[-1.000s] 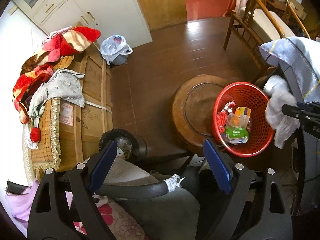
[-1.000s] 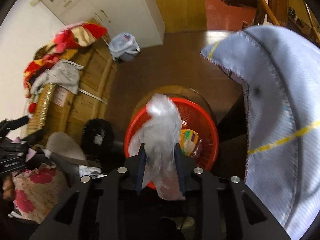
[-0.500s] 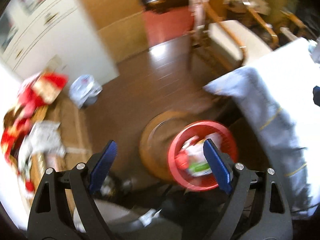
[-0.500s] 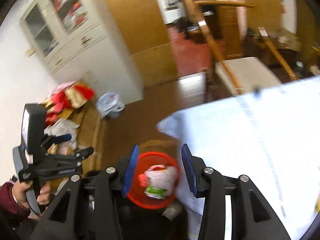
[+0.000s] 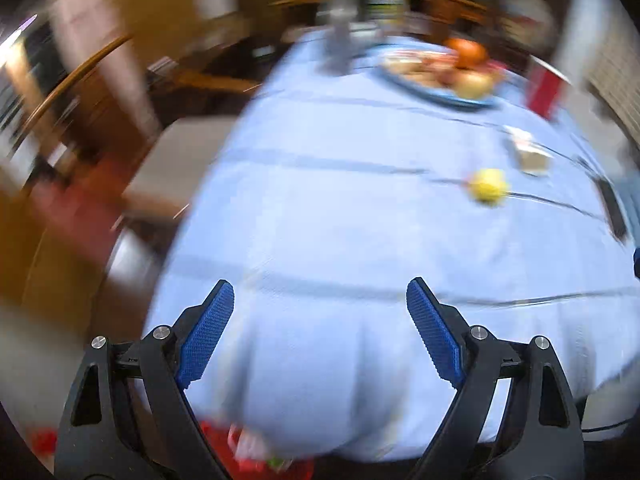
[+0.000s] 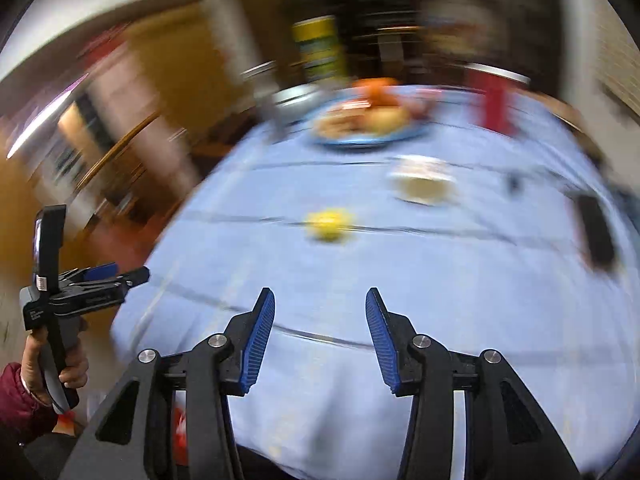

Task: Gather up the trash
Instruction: 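Return to the table and grasp the white printed paper cup with the right tool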

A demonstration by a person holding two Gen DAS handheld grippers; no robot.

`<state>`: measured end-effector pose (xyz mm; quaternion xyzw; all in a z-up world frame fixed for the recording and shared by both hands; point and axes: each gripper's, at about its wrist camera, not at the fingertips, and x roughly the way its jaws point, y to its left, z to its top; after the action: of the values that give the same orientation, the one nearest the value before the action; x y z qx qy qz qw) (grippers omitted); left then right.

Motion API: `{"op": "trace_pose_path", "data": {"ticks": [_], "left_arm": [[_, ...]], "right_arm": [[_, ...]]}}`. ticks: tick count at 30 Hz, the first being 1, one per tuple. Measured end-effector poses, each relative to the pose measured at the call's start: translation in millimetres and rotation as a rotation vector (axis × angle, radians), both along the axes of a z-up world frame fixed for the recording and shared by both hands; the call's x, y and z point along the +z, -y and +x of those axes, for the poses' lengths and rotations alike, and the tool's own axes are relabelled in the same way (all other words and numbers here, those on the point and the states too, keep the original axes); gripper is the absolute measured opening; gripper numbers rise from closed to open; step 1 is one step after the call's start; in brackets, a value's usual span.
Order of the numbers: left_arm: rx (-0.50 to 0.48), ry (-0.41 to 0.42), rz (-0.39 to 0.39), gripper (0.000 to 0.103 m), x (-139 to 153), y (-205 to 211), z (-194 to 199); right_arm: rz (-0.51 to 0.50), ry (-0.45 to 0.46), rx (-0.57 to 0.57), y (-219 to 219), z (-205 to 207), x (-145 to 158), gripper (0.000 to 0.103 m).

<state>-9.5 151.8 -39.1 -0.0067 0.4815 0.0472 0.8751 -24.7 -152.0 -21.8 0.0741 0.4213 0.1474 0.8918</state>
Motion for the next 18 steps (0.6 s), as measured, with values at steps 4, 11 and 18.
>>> {"op": "trace_pose_path", "data": {"ticks": [4, 11, 18], "left_arm": [[-0.251, 0.003, -0.017, 0.086, 0, 82, 43], [-0.465, -0.024, -0.001, 0.086, -19, 183, 62], [-0.338, 0.012, 0.097, 0.088, -10, 163, 66]], "right_arm": [[0.037, -0.014, -0.277, 79, -50, -17, 0.048], [0.093, -0.02, -0.519, 158, -83, -34, 0.055], [0.125, -0.027, -0.384, 171, 11, -32, 0.057]]}}
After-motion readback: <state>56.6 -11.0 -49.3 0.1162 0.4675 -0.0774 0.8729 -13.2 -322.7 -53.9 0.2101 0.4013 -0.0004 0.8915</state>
